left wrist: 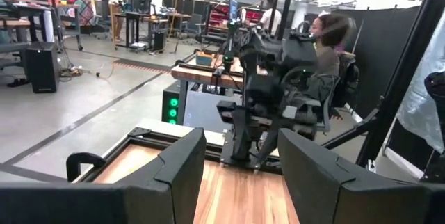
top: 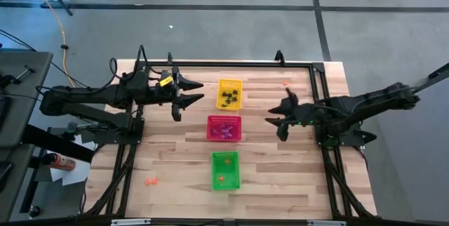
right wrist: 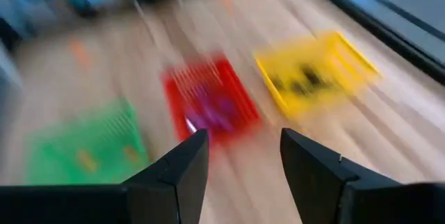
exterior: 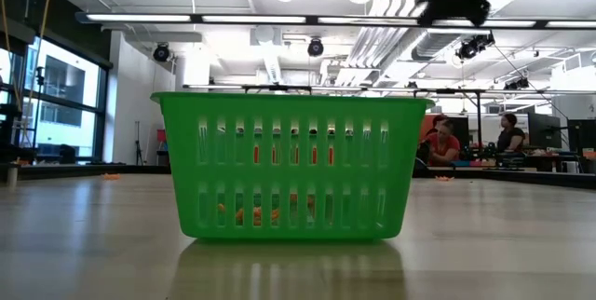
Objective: Sort Halloween decoration
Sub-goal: Put the orange spider toy into the green bin
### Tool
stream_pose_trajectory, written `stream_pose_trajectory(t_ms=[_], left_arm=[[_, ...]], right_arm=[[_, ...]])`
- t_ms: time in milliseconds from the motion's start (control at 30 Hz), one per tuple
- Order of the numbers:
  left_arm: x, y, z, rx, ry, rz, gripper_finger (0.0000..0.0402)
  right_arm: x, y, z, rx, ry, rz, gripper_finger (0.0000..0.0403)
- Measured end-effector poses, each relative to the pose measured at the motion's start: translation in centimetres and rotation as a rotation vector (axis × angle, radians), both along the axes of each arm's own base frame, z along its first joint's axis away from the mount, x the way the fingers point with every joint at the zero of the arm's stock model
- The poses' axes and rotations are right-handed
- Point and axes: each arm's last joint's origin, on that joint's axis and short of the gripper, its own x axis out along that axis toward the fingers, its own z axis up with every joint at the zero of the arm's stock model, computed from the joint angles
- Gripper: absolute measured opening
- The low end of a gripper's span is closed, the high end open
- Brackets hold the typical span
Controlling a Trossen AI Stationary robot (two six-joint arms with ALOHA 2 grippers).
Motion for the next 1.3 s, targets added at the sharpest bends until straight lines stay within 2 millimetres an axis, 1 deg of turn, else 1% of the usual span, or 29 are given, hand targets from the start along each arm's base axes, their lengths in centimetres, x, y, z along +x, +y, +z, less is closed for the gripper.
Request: stream_pose_trajectory(t_ms=[33,100,200,233,367,433,533,833,1000,1133,1233,1300], left_arm=[[0.0,0.0,0.0,0.0,0.0,0.001,0.017],[0.0,0.0,0.0,0.0,0.0,0.002,0.017],[0.0,0.0,0.0,-0.005,-0.002,-0.004,0.017],[0.0,0.0,0.0,-0.009,-0.004,-0.009,0.017],[0.0,-0.1,0.0,-0.009,-0.004,-0.025,0.017],[0.0,-0.1,0.0,-0.009,-0.004,-0.025,0.017],[0.0,-0.1,0.0,-0.009,-0.003,-0.025,0.017],[0.0,-0.1,0.0,-0.007,-0.003,-0.025,0.017],[0.0,0.1,0.0,0.014,0.005,0.025,0.017],[0.0,0.0,-0.1,-0.001,0.009,0.021,0.017],[0.0,-0.6,-0.8,-0.011,0.085,-0.03,0.017],[-0.2,-1.5,-1.9,-0.021,0.225,-0.087,0.017]], right_arm=[[0.2,0.0,-0.1,0.021,-0.101,0.0,0.0172],[0.7,-0.2,-0.2,0.004,-0.265,0.01,0.0172],[1.4,-0.6,1.0,-0.081,-0.452,0.015,0.0172],[1.6,-0.8,1.6,-0.11,-0.495,0.01,0.0172],[1.8,-1.6,4.0,-0.207,-0.566,-0.013,0.0172],[1.7,-1.8,4.9,-0.222,-0.585,-0.022,0.0172],[1.7,-1.8,5.5,-0.242,-0.58,0.026,0.0172],[1.8,-1.7,5.3,-0.231,-0.541,0.045,0.0171],[1.8,-1.7,5.3,-0.23,-0.542,0.04,0.0171],[1.8,-1.7,5.3,-0.231,-0.541,0.034,0.0171],[1.8,-1.8,5.3,-0.231,-0.54,0.033,0.0171],[1.8,-1.8,5.3,-0.232,-0.541,0.032,0.0171]])
